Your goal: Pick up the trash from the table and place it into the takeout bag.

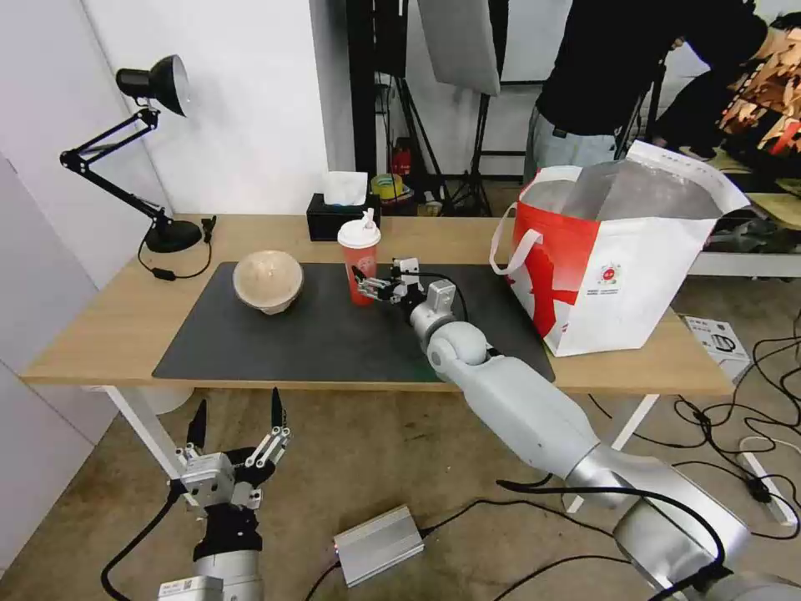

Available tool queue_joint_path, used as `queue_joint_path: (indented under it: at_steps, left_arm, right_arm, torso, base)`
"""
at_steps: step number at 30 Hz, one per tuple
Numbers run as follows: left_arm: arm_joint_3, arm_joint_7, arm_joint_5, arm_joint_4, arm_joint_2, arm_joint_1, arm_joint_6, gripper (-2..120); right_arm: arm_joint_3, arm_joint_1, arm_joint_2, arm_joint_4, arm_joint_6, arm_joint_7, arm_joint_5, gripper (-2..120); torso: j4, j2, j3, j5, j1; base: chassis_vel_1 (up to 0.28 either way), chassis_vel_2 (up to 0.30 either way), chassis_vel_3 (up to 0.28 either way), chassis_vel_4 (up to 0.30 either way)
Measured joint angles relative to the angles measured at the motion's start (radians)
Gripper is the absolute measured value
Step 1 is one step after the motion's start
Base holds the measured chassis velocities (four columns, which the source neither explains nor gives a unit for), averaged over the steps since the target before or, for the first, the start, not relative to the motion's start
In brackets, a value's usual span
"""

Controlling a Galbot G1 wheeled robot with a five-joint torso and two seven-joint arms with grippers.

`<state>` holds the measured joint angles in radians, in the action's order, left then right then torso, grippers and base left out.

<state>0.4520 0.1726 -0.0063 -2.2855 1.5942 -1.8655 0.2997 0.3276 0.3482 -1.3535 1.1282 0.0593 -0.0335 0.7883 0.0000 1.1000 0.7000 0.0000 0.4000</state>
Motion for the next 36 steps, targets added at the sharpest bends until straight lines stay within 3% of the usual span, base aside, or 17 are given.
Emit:
queue_joint_path:
  at_steps: [36]
  left_arm:
    - [-0.001, 0.000, 0.001, -0.002, 0.000, -0.007, 0.010, 100]
  right_arm:
    - [-0.026, -0.079, -0.124, -0.258, 0.056, 0.092, -0.027, 100]
  torso:
    - [0.0000, 0.000, 0.000, 0.0000, 0.000]
  base:
    - [0.000, 0.000, 0.000, 0.000]
